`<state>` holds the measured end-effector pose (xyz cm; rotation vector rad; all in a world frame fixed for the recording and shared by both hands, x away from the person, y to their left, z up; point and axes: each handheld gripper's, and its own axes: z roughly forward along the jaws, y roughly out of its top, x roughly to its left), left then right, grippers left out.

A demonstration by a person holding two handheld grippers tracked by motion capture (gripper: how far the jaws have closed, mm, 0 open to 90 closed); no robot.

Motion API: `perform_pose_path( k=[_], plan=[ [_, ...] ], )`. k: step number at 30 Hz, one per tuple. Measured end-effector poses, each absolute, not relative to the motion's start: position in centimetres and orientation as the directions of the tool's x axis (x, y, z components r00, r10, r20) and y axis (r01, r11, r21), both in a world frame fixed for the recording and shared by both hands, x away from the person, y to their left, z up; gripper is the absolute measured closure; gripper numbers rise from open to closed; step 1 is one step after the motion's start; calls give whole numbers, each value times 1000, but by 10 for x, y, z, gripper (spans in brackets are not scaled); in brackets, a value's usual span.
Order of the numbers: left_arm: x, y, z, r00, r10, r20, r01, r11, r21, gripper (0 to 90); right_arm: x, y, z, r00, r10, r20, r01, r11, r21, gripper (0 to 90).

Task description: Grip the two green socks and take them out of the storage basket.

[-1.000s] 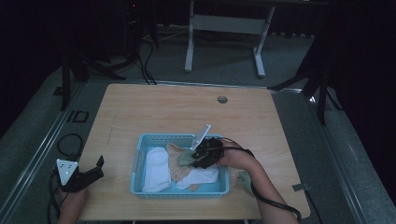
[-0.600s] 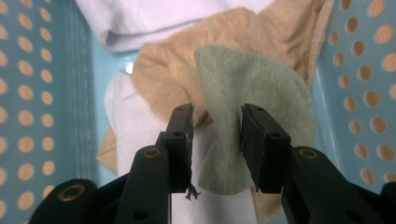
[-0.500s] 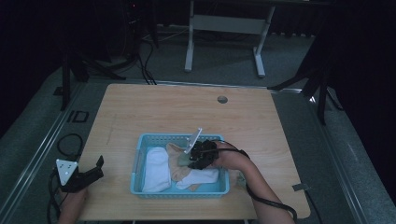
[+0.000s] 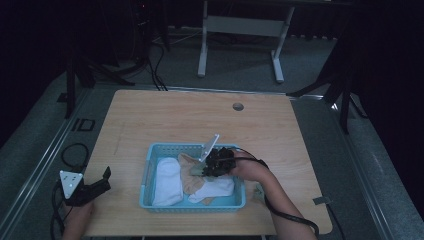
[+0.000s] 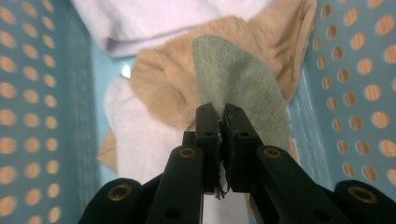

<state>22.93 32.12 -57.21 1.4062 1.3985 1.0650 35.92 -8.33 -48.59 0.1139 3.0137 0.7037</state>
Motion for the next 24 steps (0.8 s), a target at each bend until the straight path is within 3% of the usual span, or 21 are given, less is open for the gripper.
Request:
perform_pose_path(
  k=[24],
  plan=[
    [230, 320, -572, 4, 1000, 10, 273, -10, 962, 7, 352, -102, -430, -991, 99, -95, 33, 846, 532, 853]
  ],
)
